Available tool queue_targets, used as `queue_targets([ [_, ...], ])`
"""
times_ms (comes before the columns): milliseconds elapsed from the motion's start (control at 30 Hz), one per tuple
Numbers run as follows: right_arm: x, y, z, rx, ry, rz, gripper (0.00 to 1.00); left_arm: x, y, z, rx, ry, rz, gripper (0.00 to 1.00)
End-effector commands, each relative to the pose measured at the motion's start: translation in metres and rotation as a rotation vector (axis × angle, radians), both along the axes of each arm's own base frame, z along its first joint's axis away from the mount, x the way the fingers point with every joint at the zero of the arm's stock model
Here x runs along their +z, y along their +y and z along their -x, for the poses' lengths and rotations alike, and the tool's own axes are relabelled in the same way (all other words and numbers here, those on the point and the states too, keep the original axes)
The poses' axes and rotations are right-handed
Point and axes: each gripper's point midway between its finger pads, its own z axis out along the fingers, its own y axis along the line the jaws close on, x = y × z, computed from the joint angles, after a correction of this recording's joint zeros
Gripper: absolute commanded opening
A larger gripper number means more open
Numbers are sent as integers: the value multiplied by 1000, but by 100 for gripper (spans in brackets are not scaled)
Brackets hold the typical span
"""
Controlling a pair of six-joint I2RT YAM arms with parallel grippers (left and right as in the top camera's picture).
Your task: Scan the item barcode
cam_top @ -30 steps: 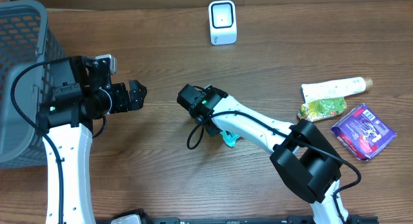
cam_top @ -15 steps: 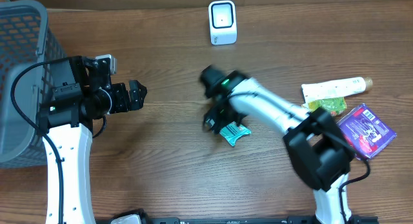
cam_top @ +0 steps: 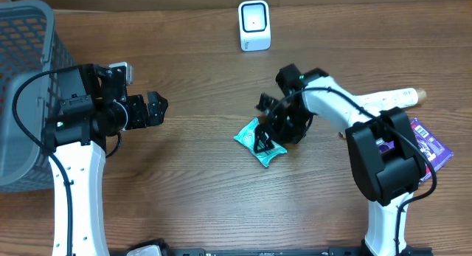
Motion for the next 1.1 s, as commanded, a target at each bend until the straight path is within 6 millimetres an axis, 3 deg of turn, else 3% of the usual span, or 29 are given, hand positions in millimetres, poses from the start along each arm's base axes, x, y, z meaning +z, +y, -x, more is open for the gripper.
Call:
queue_targets([
  [0,-6,9,10,-59,63,-61,90,7,-4,-2,-19,-22,4,100],
  [133,-3,19,14,-95,107,-129,80,7,-4,-2,-19,-22,4,100],
  [200,0,25,10,-154,140,-148,58,7,-4,-2,-19,-22,4,100],
  [267,0,28,5,-207,155,-137,52,7,-4,-2,-20,-22,4,100],
  [333,-3,30,-3,-287,170,-104,53,7,-4,-2,-19,-22,4,100],
  [433,-16,26,-16,-427,171,5,64,7,-4,-2,-20,-22,4,100],
  [567,-31,32,-26,-571,174,95,65,7,-4,-2,-20,-22,3,100],
  [700,-39,40,-25,-607,191,111,62,7,-4,-2,-20,-22,4,100],
  [867,-41,40,-25,-617,197,115,34,7,-4,-2,-19,-22,4,100],
  [967,-40,42,-28,-615,188,102,4,7,-4,-2,-19,-22,4,100],
  [1067,-33,45,-36,-598,149,71,4,7,-4,-2,-20,-22,4,100],
])
